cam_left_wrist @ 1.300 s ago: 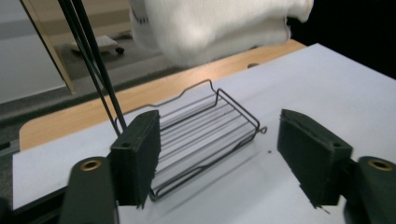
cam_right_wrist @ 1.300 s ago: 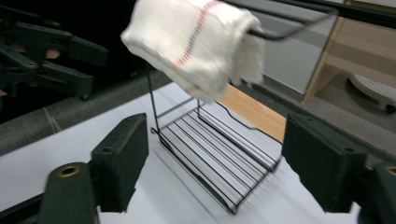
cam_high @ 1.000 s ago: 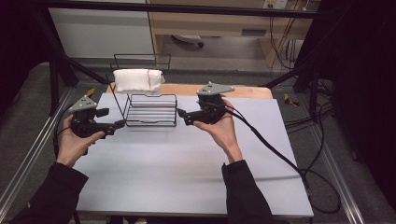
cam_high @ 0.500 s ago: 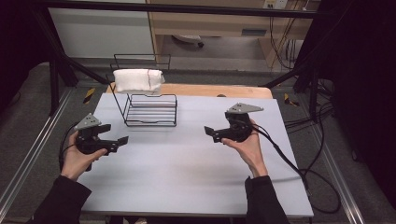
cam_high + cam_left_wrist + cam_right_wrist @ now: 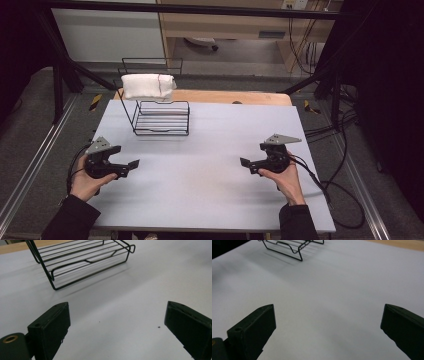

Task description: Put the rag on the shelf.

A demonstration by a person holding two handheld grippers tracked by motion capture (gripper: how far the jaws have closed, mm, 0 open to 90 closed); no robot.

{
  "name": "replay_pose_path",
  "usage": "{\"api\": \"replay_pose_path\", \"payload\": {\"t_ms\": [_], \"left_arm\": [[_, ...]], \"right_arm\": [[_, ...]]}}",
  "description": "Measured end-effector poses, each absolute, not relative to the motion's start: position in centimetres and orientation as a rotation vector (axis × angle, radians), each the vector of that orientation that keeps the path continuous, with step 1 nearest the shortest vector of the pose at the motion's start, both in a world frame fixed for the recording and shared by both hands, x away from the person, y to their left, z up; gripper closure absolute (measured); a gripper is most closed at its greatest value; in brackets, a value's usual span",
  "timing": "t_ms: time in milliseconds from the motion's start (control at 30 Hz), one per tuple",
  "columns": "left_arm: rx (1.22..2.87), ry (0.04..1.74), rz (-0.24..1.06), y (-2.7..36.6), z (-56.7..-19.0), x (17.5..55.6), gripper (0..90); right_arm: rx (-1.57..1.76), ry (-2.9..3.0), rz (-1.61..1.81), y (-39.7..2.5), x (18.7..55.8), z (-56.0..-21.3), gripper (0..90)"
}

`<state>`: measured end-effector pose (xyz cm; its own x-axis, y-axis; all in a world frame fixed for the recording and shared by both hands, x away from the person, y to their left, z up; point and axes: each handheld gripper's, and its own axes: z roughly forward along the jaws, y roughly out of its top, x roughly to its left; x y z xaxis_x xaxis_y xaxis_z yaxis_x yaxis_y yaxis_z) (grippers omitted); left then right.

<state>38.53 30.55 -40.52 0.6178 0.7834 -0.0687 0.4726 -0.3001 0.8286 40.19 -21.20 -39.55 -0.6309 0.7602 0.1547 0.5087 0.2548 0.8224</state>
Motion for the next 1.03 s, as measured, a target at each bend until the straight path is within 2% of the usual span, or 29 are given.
{"api": "replay_pose_path", "payload": {"t_ms": [467, 1033], "left_arm": [[2.002, 0.97, 0.421, 30.6, -43.2, 37.3, 6.8], [2.008, 0.959, 0.42, 30.7, -43.7, 37.0, 6.8]], "right_arm": [[1.217, 2.287, 1.338, -25.5, 37.5, -43.4, 0.3], [1.257, 2.281, 1.345, -26.6, 36.5, -44.5, 0.4]]}}
